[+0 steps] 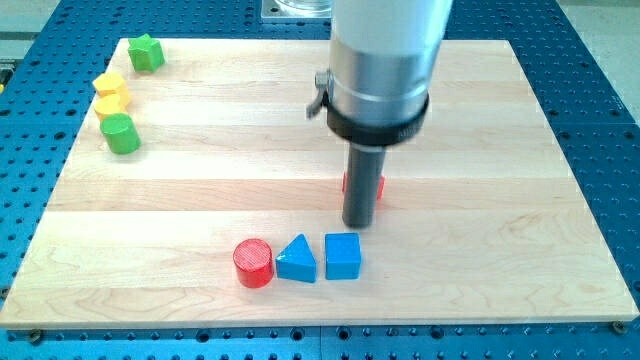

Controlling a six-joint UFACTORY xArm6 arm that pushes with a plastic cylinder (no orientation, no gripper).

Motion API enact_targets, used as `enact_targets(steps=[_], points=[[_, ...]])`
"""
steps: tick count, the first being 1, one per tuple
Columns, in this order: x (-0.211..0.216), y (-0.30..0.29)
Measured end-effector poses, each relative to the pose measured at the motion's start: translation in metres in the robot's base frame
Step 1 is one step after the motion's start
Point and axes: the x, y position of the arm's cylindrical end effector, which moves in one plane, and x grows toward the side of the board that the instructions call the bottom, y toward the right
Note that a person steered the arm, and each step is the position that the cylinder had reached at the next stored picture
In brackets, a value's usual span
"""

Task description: Separate the red star from the blue blocks

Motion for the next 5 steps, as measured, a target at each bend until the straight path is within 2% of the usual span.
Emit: enact_targets(steps=[1, 2, 3, 4, 5], points=[[-0.07, 0.017], [-0.091, 0.045], [-0.193, -0.01], [-0.193, -0.021], [-0.172, -0.062]])
